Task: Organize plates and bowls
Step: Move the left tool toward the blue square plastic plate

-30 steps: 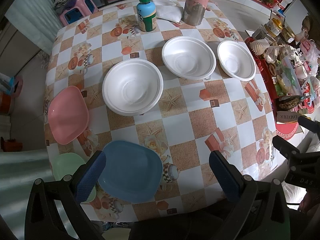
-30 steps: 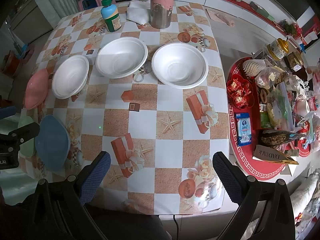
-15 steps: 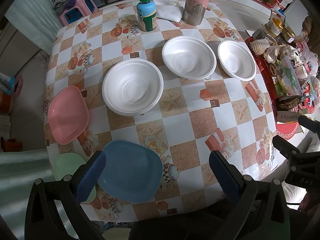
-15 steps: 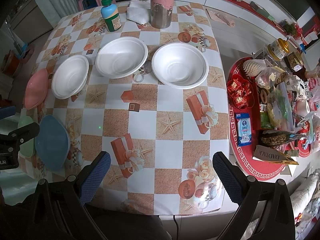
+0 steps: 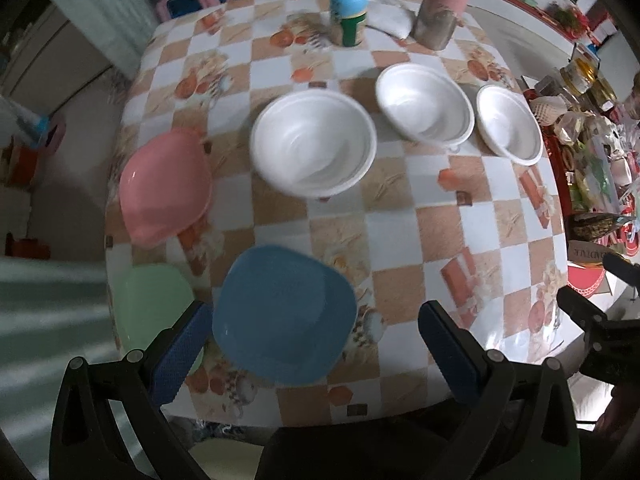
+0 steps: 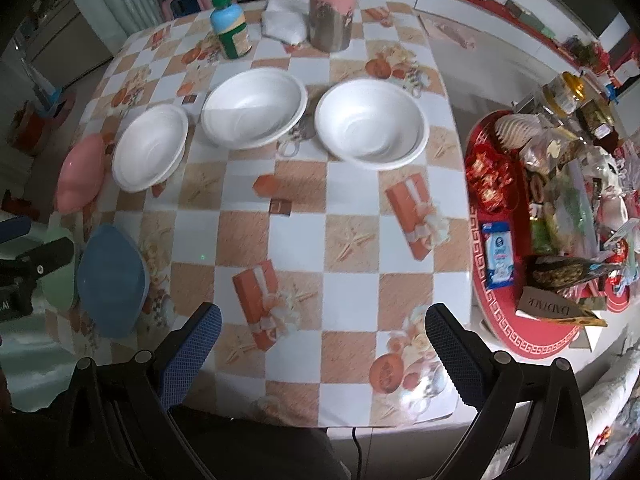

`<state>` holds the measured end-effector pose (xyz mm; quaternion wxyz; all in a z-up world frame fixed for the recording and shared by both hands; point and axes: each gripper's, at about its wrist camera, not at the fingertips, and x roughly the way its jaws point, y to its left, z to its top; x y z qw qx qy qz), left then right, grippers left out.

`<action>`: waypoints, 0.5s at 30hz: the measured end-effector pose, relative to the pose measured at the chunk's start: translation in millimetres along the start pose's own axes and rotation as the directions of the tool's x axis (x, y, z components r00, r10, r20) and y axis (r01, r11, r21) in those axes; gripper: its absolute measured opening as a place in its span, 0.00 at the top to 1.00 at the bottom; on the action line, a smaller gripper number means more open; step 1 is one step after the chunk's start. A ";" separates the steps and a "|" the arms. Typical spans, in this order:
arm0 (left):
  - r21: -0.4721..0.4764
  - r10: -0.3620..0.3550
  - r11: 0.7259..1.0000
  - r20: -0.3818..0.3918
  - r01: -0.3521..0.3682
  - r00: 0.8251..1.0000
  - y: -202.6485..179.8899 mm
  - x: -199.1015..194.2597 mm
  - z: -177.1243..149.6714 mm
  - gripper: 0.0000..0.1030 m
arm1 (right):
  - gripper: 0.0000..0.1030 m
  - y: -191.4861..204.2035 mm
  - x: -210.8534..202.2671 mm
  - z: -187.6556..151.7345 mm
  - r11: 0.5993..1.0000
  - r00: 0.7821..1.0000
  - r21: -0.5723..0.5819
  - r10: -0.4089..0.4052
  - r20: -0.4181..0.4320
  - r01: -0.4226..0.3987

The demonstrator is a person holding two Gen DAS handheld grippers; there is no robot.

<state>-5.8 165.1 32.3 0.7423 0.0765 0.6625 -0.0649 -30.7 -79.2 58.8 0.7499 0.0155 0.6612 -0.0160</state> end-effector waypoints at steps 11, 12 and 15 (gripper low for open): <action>-0.029 0.031 0.999 -0.050 -0.032 0.998 30.0 14.5 -38.5 0.00 | 0.00 65.3 12.0 -9.9 0.981 0.998 -0.185 0.058 -0.016 -0.060; -0.031 0.029 0.999 -0.052 -0.030 0.998 31.9 15.7 -40.6 0.00 | 0.00 71.1 11.8 -11.0 0.978 0.998 -0.200 0.065 -0.013 -0.066; -0.041 0.016 0.999 -0.061 -0.019 0.998 37.8 20.2 -46.1 0.00 | 0.00 86.3 11.3 -12.6 0.968 0.998 -0.244 0.062 -0.001 -0.061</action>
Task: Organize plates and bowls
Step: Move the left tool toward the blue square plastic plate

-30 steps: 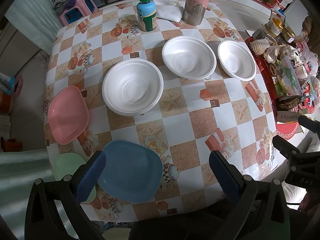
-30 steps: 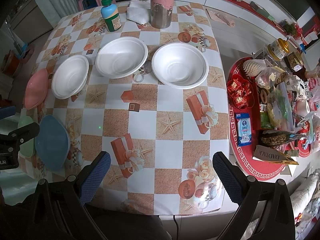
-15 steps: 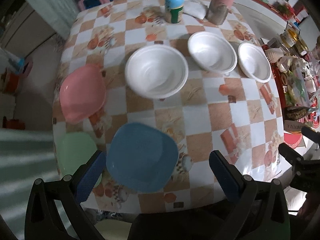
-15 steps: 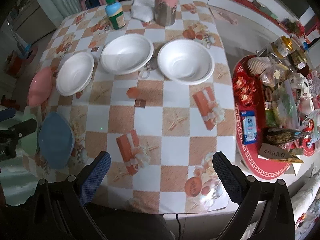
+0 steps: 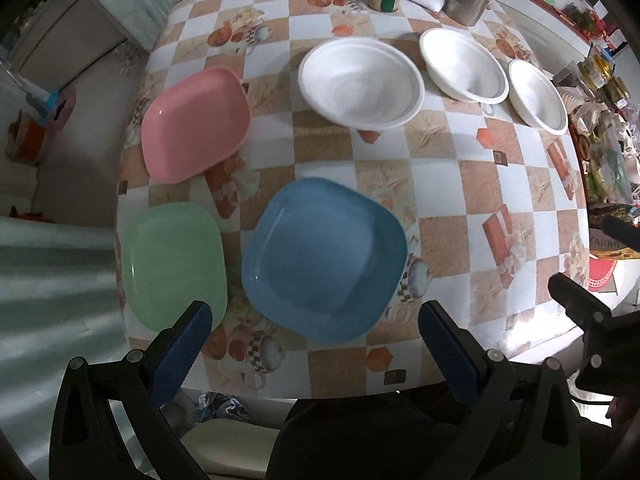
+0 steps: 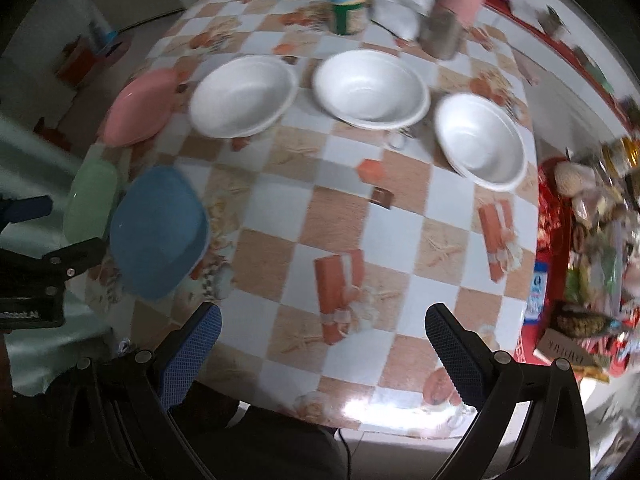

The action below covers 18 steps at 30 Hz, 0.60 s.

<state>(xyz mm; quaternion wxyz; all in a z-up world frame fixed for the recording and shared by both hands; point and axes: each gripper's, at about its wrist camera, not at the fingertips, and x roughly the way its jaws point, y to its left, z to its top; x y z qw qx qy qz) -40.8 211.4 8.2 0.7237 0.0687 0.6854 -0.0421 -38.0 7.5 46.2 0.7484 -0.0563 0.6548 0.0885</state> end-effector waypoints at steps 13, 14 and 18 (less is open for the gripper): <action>-0.043 -0.052 0.998 0.001 0.052 0.999 18.7 14.7 -7.1 0.00 | 0.00 29.8 -3.4 10.0 0.987 0.987 -0.078 -0.131 0.088 0.138; -0.044 -0.056 0.997 0.002 0.056 0.998 19.5 16.7 -8.8 0.00 | 0.00 30.7 -1.1 11.0 0.986 0.987 -0.080 -0.139 0.085 0.146; -0.050 -0.080 0.996 -0.011 0.080 0.997 20.9 27.5 -17.6 0.00 | 0.00 39.2 8.4 14.1 0.985 0.990 -0.118 -0.122 0.069 0.129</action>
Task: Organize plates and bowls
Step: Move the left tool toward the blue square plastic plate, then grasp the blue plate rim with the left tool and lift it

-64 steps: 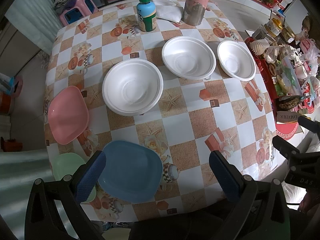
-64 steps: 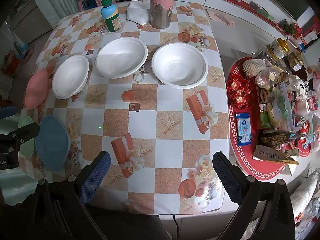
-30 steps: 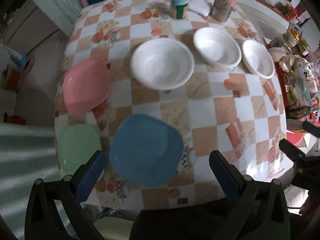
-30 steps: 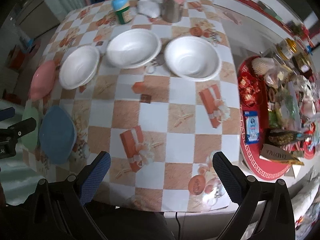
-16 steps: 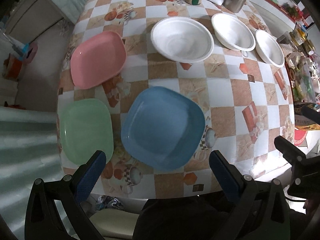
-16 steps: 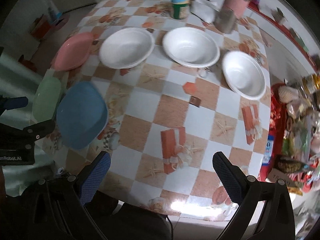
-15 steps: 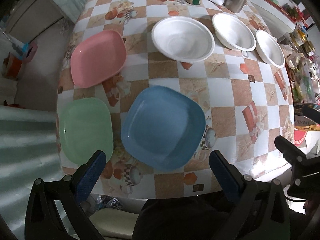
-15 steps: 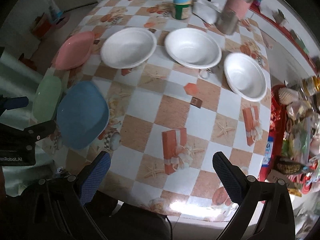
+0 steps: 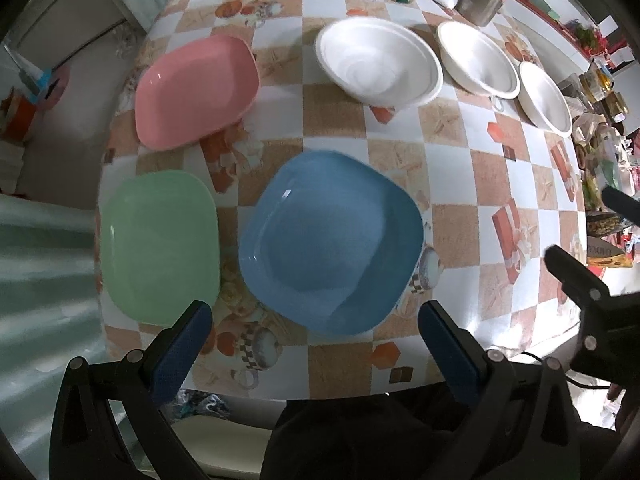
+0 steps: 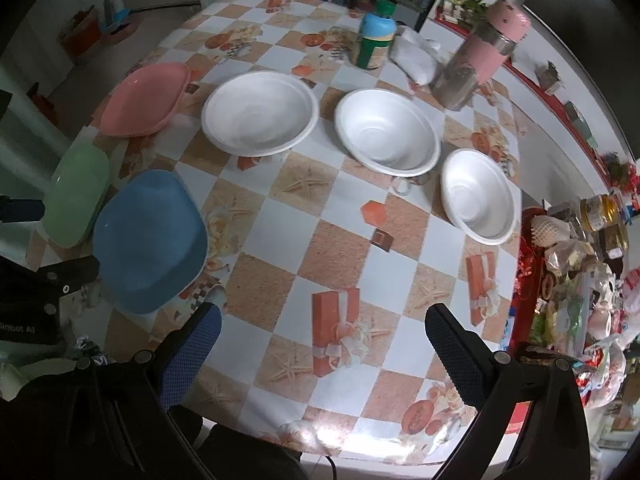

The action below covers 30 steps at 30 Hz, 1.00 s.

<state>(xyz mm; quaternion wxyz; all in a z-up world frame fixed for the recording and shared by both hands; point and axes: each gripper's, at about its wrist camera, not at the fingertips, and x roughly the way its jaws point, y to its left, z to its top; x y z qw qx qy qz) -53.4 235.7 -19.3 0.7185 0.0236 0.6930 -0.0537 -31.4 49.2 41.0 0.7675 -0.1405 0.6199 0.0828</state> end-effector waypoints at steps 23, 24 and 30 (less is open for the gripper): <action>-0.531 -0.130 0.843 -0.039 0.090 0.991 48.8 61.2 -45.1 0.26 | 0.27 87.8 66.8 54.6 0.877 0.972 -0.422 0.185 -0.142 -0.229; -0.542 -0.130 0.835 -0.035 0.091 0.991 49.3 62.4 -45.1 0.26 | 0.27 90.7 70.5 55.1 0.872 0.972 -0.432 0.184 -0.148 -0.231; -0.592 -0.140 0.799 -0.020 0.101 0.990 51.7 71.4 -45.8 0.26 | 0.27 107.6 89.1 69.3 0.850 0.968 -0.468 0.182 -0.172 -0.243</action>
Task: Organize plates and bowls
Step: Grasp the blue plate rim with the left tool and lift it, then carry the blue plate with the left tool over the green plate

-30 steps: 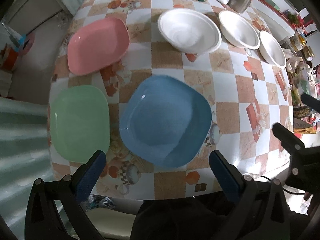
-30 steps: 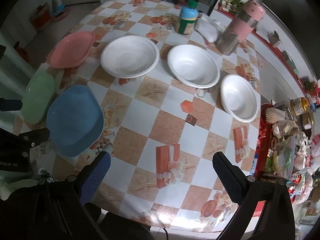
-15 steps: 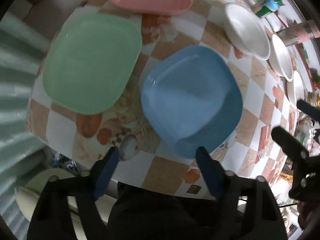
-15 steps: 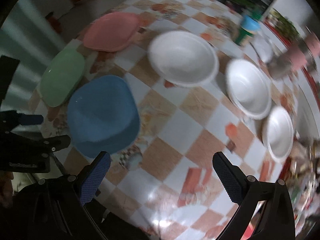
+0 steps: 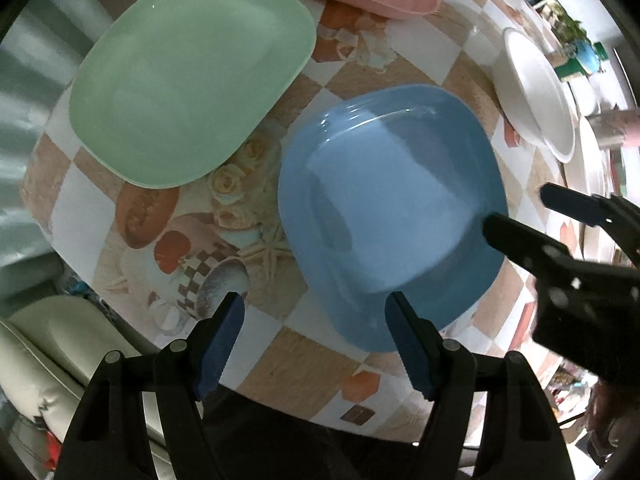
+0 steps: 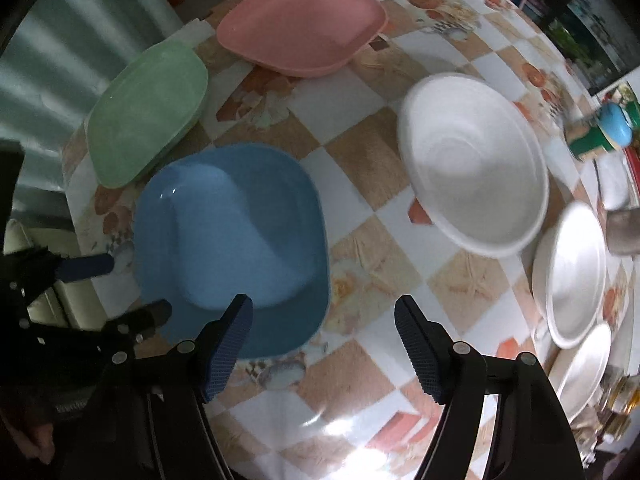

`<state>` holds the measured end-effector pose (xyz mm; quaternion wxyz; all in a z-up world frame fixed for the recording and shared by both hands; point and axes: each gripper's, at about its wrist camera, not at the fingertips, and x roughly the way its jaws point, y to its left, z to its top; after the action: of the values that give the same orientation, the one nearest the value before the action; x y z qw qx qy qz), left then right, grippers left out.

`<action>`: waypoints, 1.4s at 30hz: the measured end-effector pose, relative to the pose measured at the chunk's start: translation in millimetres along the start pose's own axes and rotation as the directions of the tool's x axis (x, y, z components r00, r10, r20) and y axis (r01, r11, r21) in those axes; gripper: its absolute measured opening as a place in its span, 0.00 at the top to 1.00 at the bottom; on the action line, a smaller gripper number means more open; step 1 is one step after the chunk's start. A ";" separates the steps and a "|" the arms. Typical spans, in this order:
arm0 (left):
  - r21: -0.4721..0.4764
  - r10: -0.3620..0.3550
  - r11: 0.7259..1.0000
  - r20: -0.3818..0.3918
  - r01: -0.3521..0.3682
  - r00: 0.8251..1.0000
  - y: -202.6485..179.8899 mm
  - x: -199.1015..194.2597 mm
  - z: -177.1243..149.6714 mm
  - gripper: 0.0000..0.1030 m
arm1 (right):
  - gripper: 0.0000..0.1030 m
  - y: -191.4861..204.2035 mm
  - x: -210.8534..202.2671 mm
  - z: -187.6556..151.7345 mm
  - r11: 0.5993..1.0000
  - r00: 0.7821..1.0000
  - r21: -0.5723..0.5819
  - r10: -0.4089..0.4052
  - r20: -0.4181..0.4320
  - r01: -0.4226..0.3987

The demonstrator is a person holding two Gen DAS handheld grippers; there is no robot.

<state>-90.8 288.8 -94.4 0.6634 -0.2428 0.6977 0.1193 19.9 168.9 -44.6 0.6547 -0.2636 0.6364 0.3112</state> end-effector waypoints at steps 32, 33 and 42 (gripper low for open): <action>0.622 0.043 0.770 0.170 -0.141 0.985 -198.5 -92.5 -4.7 0.81 | 0.82 -79.5 -74.8 -135.0 0.832 0.992 0.542 0.070 0.108 -0.117; 0.641 0.039 0.754 0.176 -0.145 0.984 -203.5 -93.1 -11.1 0.81 | 0.82 -85.2 -80.1 -142.9 0.819 0.990 0.560 0.066 0.121 -0.123; 0.738 0.035 0.653 0.196 -0.171 0.980 -244.2 -90.1 -36.3 0.81 | 0.82 -105.0 -101.0 -180.3 0.729 0.979 0.663 0.051 0.199 -0.172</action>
<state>-0.7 78.8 35.6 0.7514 0.1037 0.6400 -0.1223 -22.4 -42.0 41.6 0.7364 0.0582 0.6636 0.1185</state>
